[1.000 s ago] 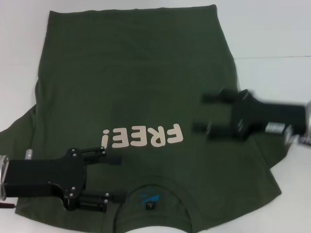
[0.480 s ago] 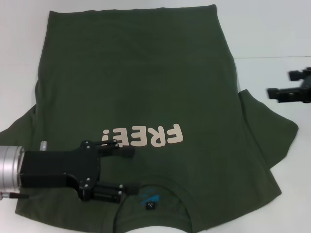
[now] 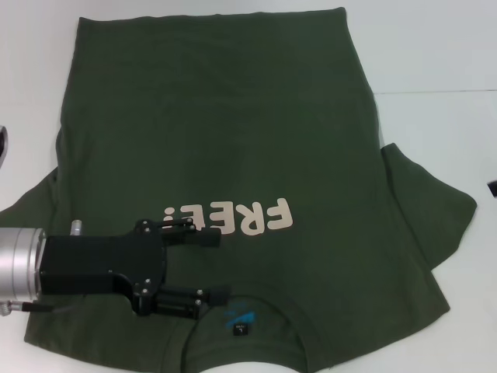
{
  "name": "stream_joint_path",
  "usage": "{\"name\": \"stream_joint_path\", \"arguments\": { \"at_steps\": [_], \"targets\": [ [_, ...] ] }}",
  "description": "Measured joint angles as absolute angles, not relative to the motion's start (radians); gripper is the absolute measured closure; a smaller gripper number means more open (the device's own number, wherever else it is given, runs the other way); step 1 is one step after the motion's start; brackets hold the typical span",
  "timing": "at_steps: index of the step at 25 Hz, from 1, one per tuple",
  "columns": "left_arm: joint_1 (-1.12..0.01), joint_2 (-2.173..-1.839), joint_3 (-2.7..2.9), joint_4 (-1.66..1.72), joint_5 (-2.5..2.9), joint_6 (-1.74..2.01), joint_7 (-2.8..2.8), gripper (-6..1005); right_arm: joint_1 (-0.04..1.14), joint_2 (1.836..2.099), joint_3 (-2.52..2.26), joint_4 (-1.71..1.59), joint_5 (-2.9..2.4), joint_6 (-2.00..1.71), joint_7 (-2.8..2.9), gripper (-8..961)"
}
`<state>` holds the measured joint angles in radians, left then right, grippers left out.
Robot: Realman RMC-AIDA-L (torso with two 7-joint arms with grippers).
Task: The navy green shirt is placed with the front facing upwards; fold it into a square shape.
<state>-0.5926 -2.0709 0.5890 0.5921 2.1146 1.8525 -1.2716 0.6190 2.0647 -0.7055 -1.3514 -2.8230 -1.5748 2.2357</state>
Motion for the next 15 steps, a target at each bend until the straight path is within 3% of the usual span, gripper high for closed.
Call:
{"name": "stream_joint_path", "arguments": {
  "at_steps": [15],
  "targets": [
    [-0.589, -2.088, 0.585, 0.591, 2.114, 1.84, -1.255, 114, 0.673, 2.077, -0.745, -1.207, -2.926, -1.439, 2.386, 30]
  ]
}}
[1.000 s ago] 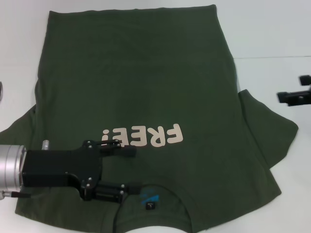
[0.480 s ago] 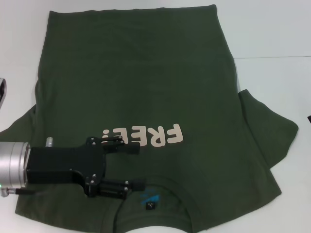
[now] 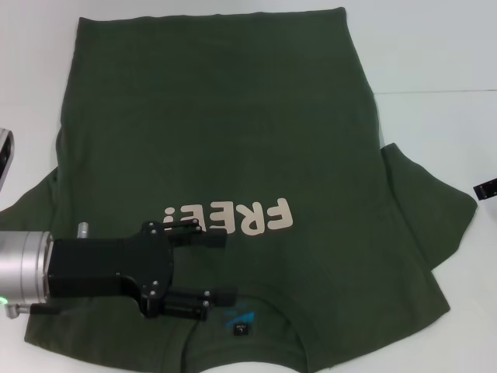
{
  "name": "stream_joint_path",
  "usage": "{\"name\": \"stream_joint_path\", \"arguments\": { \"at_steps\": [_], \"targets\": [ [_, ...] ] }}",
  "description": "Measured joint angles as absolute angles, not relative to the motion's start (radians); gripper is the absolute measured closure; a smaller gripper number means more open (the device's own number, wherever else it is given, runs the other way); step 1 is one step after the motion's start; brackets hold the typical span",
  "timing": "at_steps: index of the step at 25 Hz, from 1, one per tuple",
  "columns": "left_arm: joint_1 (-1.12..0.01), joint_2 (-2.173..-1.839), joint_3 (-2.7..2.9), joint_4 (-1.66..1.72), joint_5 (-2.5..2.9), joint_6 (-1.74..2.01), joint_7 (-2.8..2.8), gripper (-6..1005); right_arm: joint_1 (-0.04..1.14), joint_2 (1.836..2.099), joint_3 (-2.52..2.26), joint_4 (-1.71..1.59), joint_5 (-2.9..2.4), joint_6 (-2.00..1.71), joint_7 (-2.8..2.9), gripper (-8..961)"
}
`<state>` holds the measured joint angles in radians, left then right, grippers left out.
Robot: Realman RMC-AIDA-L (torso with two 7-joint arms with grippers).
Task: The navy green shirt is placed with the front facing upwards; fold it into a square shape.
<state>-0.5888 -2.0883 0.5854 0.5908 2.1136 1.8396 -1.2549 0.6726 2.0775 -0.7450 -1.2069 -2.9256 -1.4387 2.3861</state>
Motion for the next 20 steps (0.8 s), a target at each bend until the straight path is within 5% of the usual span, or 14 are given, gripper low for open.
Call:
{"name": "stream_joint_path", "arguments": {
  "at_steps": [20],
  "targets": [
    [-0.581, -2.088, 0.583, 0.591, 2.117, 1.839, -1.249, 113, 0.687, 2.069, -0.738, -0.973, -2.882, -1.253, 2.486, 31]
  ]
}}
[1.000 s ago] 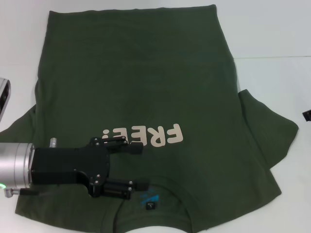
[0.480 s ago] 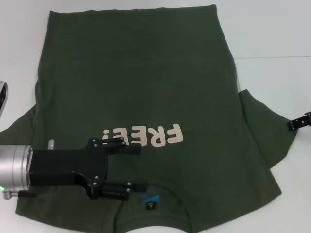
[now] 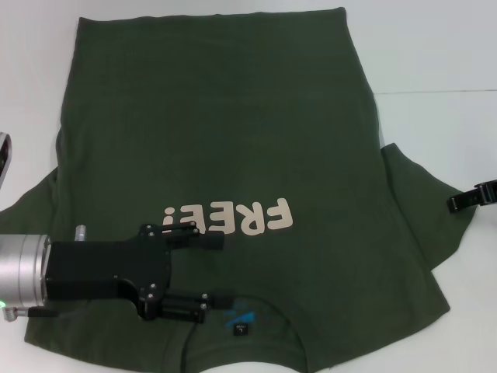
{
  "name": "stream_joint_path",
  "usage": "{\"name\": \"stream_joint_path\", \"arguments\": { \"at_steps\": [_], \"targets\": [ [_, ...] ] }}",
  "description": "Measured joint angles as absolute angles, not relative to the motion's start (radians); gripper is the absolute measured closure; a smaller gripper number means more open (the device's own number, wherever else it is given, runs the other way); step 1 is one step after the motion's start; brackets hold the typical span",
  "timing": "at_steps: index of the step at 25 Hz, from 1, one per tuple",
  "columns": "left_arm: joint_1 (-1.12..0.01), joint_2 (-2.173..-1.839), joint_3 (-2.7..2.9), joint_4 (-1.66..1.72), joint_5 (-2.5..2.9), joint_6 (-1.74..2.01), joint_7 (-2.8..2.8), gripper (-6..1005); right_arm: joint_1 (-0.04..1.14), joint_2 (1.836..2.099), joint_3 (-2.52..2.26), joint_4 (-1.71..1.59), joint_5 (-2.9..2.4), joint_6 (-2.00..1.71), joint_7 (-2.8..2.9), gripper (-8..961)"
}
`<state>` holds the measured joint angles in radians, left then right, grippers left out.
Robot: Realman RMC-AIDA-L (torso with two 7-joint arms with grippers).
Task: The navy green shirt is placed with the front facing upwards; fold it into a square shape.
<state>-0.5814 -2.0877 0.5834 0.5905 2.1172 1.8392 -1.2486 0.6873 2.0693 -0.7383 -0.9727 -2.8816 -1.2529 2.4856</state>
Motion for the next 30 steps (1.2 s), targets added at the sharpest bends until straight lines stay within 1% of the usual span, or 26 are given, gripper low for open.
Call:
{"name": "stream_joint_path", "arguments": {
  "at_steps": [19, 30],
  "targets": [
    [-0.58, -2.088, 0.581, 0.591, 2.114, 1.829, -1.249, 113, 0.695, 2.063, -0.716, -0.89, -2.858, -1.168, 2.492, 76],
    [-0.577, -2.088, 0.581, 0.591, 2.114, 1.818, -1.249, 114, 0.69, 2.041, -0.696, -0.813, -2.802, -1.126, 2.493, 109]
  ]
}}
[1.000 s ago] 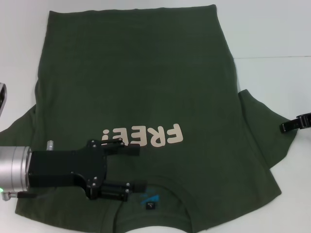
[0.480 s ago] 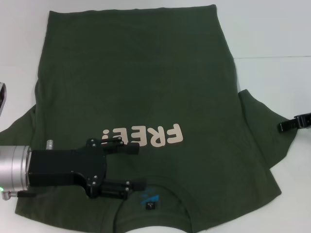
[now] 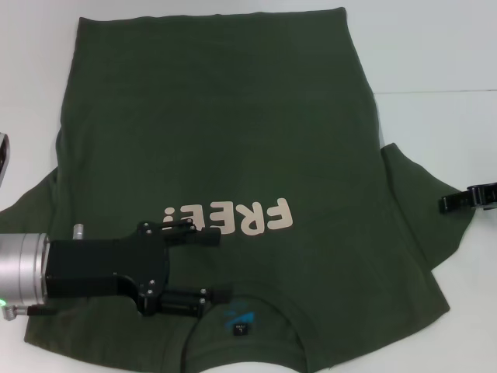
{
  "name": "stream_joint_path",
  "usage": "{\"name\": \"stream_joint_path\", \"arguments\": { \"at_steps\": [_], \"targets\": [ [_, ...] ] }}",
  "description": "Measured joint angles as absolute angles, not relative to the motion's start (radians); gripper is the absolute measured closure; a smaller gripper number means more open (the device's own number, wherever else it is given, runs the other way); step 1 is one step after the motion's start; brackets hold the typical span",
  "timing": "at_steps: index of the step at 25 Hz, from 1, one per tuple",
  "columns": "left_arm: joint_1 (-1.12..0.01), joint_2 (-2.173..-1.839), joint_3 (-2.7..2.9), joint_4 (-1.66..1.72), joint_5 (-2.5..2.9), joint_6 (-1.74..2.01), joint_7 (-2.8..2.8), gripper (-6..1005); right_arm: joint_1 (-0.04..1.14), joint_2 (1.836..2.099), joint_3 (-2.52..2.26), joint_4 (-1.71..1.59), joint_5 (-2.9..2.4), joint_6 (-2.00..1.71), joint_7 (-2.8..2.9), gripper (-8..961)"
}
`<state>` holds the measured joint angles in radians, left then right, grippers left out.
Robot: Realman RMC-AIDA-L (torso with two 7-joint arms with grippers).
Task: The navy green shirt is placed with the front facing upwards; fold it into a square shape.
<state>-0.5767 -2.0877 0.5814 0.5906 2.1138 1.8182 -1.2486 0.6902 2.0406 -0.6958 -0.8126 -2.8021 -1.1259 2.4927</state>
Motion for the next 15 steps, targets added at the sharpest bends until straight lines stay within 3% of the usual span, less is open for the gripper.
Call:
{"name": "stream_joint_path", "arguments": {
  "at_steps": [15],
  "targets": [
    [-0.576, -2.088, 0.581, 0.591, 2.114, 1.811, -1.247, 113, 0.698, 2.035, -0.704, -0.798, -2.802, -1.124, 2.53, 153]
  ]
}}
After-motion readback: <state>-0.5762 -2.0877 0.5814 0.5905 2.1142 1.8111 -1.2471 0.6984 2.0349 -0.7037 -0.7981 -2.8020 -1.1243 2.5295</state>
